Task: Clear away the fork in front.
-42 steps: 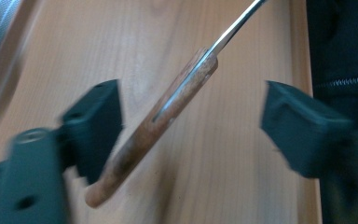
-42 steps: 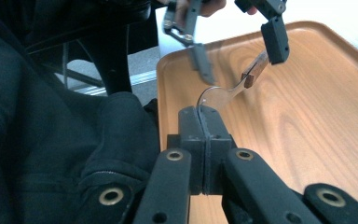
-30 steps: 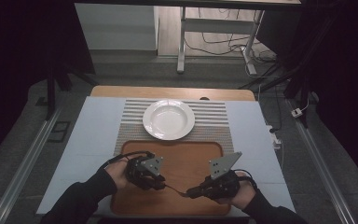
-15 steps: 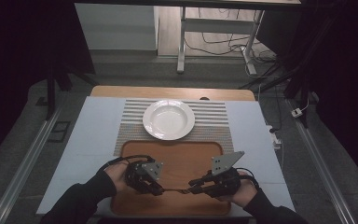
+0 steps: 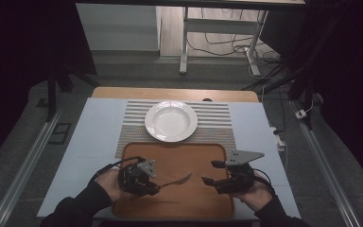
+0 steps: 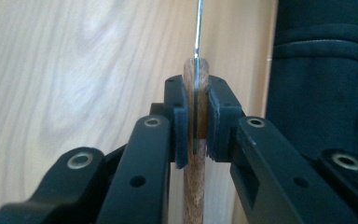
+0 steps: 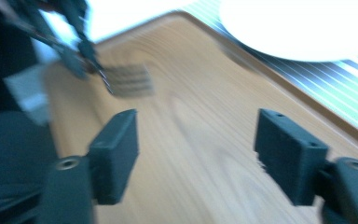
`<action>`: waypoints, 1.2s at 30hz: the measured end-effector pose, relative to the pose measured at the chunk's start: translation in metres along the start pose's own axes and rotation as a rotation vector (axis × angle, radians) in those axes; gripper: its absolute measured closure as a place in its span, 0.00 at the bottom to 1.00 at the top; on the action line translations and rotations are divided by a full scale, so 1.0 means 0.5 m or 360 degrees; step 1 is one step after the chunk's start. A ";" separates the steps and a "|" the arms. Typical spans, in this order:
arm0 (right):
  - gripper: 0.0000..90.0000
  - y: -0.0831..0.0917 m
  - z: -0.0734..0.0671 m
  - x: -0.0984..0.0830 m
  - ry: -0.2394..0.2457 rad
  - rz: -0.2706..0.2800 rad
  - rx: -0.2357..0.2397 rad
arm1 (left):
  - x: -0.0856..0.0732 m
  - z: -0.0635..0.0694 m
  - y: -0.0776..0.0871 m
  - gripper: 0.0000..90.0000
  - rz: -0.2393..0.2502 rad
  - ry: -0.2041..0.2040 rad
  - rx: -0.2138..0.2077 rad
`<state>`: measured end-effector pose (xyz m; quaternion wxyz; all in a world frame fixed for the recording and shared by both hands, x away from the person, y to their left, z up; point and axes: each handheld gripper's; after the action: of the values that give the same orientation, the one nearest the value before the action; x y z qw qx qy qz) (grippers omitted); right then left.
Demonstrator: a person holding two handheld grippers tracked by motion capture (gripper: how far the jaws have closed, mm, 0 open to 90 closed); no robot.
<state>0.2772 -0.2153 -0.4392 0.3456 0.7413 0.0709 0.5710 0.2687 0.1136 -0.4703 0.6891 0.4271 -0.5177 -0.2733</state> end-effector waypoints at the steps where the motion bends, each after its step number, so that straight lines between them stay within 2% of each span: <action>1: 0.27 0.002 0.000 -0.005 -0.0001 -0.0021 -0.0056 | 0.000 0.000 0.000 0.89 0.0000 0.0000 0.0000; 4: 0.24 0.007 0.001 -0.014 -0.0014 -0.0034 -0.0093 | -0.008 0.000 0.004 0.89 -0.0016 0.0113 0.0048; 5: 0.23 0.015 0.002 -0.019 -0.0049 -0.0029 -0.0098 | -0.011 0.000 0.005 0.89 -0.0017 0.0155 0.0060; 7: 0.21 0.020 0.002 -0.022 -0.0062 -0.0023 -0.0099 | -0.018 0.000 0.006 0.89 -0.0016 0.0230 0.0076; 9: 0.17 0.028 0.001 -0.028 -0.0072 -0.0009 -0.0126 | -0.023 0.001 0.007 0.89 -0.0028 0.0287 0.0099; 11: 0.11 0.040 0.000 -0.039 -0.0121 0.0016 -0.0151 | -0.031 0.001 0.007 0.89 -0.0024 0.0374 0.0110; 14: 0.08 0.049 -0.001 -0.046 -0.0132 0.0022 -0.0185 | -0.040 -0.001 0.007 0.89 -0.0033 0.0493 0.0143; 19: 0.03 0.070 -0.005 -0.063 -0.0183 0.0033 -0.0249 | -0.049 -0.008 0.001 0.89 -0.0085 0.0643 0.0216; 23: 0.01 0.085 -0.007 -0.079 -0.0230 0.0032 -0.0263 | -0.057 -0.017 -0.006 0.88 -0.0121 0.0765 0.0245; 27: 0.01 0.098 -0.008 -0.094 -0.0268 0.0031 -0.0277 | -0.065 -0.027 -0.013 0.88 -0.0144 0.0867 0.0271; 30: 0.01 0.107 -0.011 -0.102 -0.0281 0.0023 -0.0293 | -0.069 -0.033 -0.018 0.88 -0.0149 0.0920 0.0279; 36: 0.01 0.120 -0.016 -0.118 -0.0300 0.0003 -0.0314 | -0.075 -0.043 -0.034 0.88 -0.0207 0.0948 0.0323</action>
<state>0.2328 -0.2865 -0.4498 0.4214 0.7541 -0.0190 0.5034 0.2786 0.1426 -0.5052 0.7453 0.5869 -0.2896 -0.1269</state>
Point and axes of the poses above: each handheld gripper's, and its own axes: y roughly backward along the jaws, x roughly out of its top, z roughly to its right, and after that the axes turned 4 degrees about x, right-handed
